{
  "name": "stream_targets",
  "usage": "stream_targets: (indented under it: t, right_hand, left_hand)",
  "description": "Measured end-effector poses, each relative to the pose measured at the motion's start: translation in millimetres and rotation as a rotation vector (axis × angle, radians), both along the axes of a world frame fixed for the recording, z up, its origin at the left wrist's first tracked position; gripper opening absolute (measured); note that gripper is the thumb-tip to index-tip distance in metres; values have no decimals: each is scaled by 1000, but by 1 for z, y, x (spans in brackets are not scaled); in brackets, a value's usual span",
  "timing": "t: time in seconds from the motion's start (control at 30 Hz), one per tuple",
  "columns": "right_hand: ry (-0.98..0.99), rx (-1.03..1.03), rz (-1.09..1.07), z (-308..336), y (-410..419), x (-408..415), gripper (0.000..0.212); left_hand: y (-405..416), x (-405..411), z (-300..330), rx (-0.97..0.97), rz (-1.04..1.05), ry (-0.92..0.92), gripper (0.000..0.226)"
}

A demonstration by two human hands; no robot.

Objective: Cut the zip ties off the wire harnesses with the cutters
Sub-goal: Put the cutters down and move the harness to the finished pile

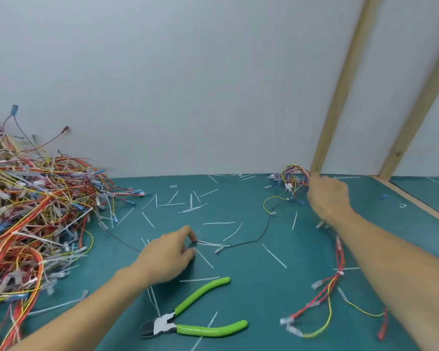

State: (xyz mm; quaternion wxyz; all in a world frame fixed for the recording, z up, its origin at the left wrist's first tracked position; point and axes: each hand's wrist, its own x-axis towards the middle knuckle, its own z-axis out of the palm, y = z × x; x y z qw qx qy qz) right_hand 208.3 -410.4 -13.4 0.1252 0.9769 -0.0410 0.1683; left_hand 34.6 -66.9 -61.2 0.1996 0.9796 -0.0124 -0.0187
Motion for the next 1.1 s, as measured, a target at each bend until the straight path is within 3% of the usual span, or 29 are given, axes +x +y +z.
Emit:
stream_targets:
  t: [0.1,0.2,0.33,0.47,0.63,0.83,0.9,0.97,1.03,1.1]
  right_hand:
    - [99,-87,-81,-1,-25,1,29]
    - [134,82,-111,-11,-27,2,30]
    - [-37,299,23,-19,-1,-10,47]
    - [-148,520,165,-36,11,-47,26]
    - [-180,474,196,-57,-26,-99,30]
    - [-163,87,644,-32,-46,-120,29]
    - [-250,163,782,-20,-15,-132,14]
    - [-259,224,996,-15,34,-150,30]
    - [-175,302,1173,-18,92,-178,34]
    - [-46,416,1208,-26,141,-201,29]
  left_hand:
    - [3,6,2,-27,-15,74,18]
    - [4,7,4,-29,-35,109,18]
    - [-2,4,4,50,-54,73,23]
    - [-1,2,10,21,-36,115,25]
    - [-2,-17,18,21,-67,33,29]
    - [12,-43,25,-91,-68,-71,26]
    - [21,-51,26,-109,-67,-112,24]
    - [30,-58,28,-94,-38,-153,23]
    - [42,-63,31,-36,19,-211,22]
    - [58,-66,37,49,89,-290,22]
